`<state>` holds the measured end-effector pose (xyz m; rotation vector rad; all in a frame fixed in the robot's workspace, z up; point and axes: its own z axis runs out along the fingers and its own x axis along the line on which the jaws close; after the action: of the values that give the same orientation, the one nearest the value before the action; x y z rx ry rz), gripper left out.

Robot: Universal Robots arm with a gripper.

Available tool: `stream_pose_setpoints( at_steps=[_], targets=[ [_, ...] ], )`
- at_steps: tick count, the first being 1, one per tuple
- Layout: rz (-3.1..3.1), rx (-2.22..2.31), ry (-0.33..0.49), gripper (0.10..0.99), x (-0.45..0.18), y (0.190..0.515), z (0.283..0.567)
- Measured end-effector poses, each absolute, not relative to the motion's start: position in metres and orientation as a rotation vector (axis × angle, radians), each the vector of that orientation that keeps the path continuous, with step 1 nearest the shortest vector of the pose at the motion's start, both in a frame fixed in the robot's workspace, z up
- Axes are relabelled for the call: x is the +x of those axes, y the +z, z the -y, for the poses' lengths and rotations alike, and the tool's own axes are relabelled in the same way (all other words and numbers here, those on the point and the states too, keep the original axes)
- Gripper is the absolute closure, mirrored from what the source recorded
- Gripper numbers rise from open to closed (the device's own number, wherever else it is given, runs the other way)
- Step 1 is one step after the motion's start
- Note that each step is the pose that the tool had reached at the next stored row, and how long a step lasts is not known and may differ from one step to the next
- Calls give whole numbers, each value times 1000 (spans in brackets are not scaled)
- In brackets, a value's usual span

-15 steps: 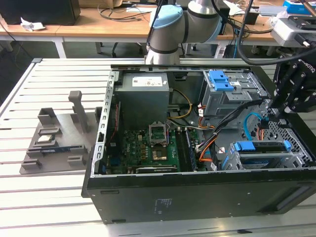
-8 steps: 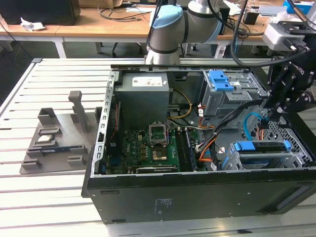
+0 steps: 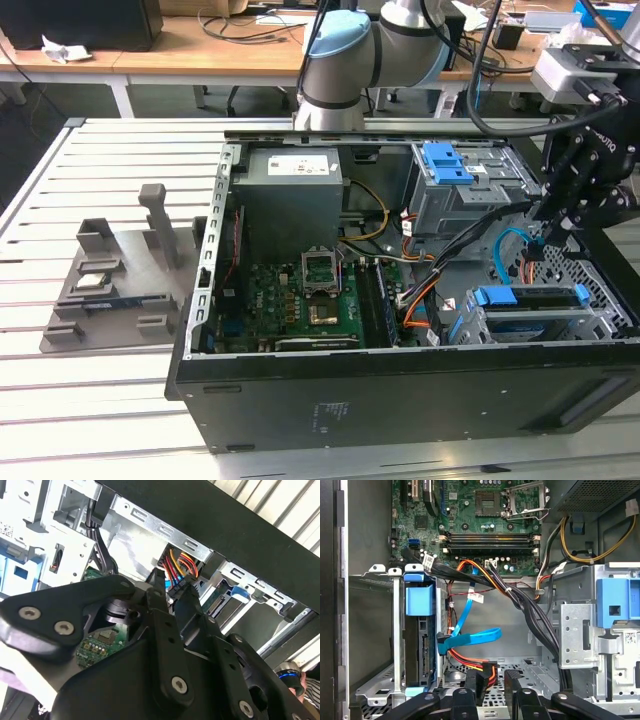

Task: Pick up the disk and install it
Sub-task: 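Insert the first disk wire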

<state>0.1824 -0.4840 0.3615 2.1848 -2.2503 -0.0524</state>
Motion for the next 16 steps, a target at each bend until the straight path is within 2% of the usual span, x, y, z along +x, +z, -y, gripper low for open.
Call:
stream_pose_setpoints(
  at_steps=[1,2,5,12,13,16],
  targets=[
    [2250,2185,-52,808,182,361,484],
    [2250,2185,-52,808,182,361,484],
    [2250,2185,-52,980,182,361,484],
    [2250,2184,-51,973,182,361,484],
    [2250,2184,-51,847,182,361,484],
    [2248,2182,-47,847,182,361,484]
  ],
)
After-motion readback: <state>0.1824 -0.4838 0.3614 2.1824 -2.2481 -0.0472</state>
